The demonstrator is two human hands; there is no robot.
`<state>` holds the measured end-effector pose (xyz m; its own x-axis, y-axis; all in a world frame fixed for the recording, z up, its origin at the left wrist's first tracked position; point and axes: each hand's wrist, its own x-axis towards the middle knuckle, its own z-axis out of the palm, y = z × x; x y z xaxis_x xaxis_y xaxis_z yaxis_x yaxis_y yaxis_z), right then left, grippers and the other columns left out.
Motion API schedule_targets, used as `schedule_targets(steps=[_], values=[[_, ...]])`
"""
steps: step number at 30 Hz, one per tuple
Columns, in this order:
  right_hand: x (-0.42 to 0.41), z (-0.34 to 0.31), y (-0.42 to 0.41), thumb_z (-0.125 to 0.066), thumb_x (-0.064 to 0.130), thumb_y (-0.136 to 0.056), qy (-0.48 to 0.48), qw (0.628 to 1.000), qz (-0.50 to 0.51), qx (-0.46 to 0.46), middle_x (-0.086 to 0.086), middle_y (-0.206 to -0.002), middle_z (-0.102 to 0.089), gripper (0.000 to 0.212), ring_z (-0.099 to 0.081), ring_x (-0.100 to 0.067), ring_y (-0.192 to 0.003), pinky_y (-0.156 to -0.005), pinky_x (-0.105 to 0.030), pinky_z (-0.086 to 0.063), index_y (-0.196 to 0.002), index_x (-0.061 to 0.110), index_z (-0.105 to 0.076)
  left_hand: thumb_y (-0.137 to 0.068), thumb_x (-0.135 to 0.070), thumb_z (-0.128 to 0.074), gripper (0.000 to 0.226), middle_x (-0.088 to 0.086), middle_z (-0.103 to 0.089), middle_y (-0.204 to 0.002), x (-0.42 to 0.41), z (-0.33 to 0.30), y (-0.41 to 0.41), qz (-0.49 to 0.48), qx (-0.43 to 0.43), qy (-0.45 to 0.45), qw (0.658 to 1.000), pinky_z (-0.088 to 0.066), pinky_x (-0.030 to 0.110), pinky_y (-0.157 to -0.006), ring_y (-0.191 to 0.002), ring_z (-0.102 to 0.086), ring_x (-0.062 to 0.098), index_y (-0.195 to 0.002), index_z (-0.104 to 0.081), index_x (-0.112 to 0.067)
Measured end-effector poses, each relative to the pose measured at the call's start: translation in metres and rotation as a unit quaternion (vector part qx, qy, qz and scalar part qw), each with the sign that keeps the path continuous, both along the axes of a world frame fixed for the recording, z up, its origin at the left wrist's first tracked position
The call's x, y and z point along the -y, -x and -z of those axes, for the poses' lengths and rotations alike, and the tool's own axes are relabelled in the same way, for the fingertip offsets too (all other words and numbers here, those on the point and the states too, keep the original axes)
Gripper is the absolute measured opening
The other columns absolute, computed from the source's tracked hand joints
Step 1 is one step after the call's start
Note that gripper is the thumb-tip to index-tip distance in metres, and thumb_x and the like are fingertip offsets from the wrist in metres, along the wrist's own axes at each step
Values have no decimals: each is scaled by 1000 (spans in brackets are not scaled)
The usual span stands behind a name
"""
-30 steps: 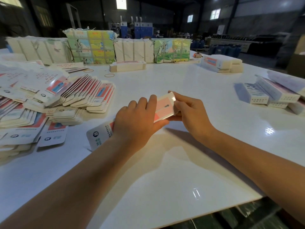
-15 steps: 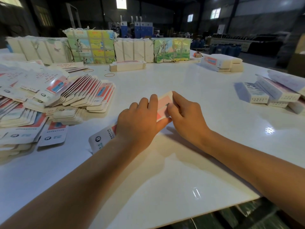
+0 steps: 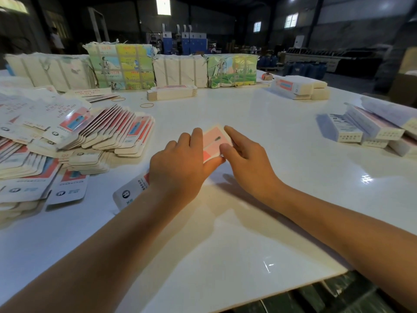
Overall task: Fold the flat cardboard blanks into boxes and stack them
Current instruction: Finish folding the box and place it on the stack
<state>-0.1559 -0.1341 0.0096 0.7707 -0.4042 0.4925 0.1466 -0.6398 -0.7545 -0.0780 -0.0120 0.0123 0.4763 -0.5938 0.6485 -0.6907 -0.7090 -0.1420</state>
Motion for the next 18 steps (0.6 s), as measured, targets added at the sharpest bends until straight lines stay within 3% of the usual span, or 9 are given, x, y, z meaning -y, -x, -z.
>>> schedule_targets(steps=[2, 4, 6, 9, 13, 16, 18], values=[[-1, 3, -1, -42, 18, -99, -5, 1000, 8, 10, 1, -103, -68, 26, -62, -14, -92, -81, -23, -50, -118, 17, -60, -77, -71, -7, 84, 1, -55, -109, 0, 0, -3, -1, -3, 2, 1000, -31, 25, -62, -94, -58, 18, -138, -31, -18], [-1, 7, -2, -44, 19, -99, 8, 1000, 18, 10, 9, -101, -66, 28, -62, -1, -88, -75, -6, -44, -123, 19, -59, -80, -70, -8, 82, 3, -55, -110, -2, 1, -4, 6, -8, 2, 1000, -32, 26, -63, -94, -57, 20, -138, -31, -17], [-1, 10, -3, -44, 19, -99, 19, 999, 25, 17, 13, -96, -63, 29, -58, 12, -83, -71, -1, -40, -124, 18, -59, -82, -70, -10, 81, 3, -54, -112, -2, 3, -5, 8, -7, -1, 1000, -35, 27, -65, -96, -57, 21, -140, -29, -16], [-1, 12, -3, -45, 17, -99, 27, 998, 28, 40, 13, -95, -63, 29, -57, 16, -81, -70, -1, -40, -124, 16, -59, -83, -69, -7, 81, 4, -53, -113, -1, 3, -4, -2, -3, -10, 1000, -39, 28, -68, -96, -56, 21, -141, -27, -16], [-1, 14, -2, -45, 17, -98, -2, 998, 17, 59, 3, -99, -68, 30, -63, -3, -88, -64, -5, -45, -125, 18, -59, -88, -67, -11, 76, 3, -52, -113, -1, 2, -1, -24, 23, -30, 999, -34, 25, -66, -94, -56, 19, -142, -24, -16], [1, 11, -1, -47, 17, -97, -20, 999, -10, 46, 3, -102, -67, 29, -62, -5, -90, -59, -5, -45, -125, 21, -58, -85, -68, -10, 81, 5, -57, -103, -5, -6, 1, -25, 22, -20, 999, -39, 28, -61, -85, -60, 22, -137, -37, -13], [3, 8, -2, -49, 15, -96, -7, 999, -40, 34, 8, -106, -65, 29, -60, -1, -95, -68, -9, -48, -122, 27, -55, -82, -70, -13, 84, 9, -59, -89, -8, -12, 0, -3, 10, -23, 1000, -39, 30, -53, -71, -62, 26, -127, -50, -8]])
